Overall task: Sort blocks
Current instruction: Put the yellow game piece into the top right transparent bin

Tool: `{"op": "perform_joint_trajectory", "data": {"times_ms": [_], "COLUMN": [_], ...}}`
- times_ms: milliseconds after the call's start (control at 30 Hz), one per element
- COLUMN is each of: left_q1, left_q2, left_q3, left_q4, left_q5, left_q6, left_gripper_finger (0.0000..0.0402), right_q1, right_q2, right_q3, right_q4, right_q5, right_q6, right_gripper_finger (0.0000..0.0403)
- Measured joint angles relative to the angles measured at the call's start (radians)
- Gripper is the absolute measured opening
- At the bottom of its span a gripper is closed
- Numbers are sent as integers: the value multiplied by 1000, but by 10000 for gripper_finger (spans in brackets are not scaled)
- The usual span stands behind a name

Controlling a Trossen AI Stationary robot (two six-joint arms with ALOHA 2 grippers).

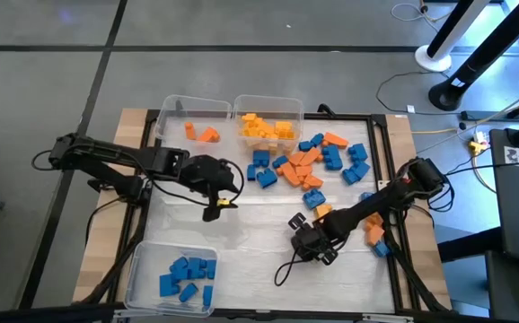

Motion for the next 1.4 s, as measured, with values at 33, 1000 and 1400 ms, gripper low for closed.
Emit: {"op": "perform_joint_trajectory", "data": {"times_ms": [33, 1000, 1400], "left_q1": [-3, 2, 1], "left_q2": [0, 1, 2], "left_q3": [0, -185, -206], "left_q4": [-12, 94, 146], "left_q5": [-1, -218, -218], "left_q6": [-13, -125, -132], "left_gripper_finger": [210, 210, 210], "right_q1": [-6, -207, -615], "right_q2": [6, 16, 15], "right_q3": [1, 701, 748], "right_q4": [6, -480, -416], "right_q5": [-12, 563, 542], "right_q6": [0, -476, -690], "right_gripper_finger": [135, 162, 149]}}
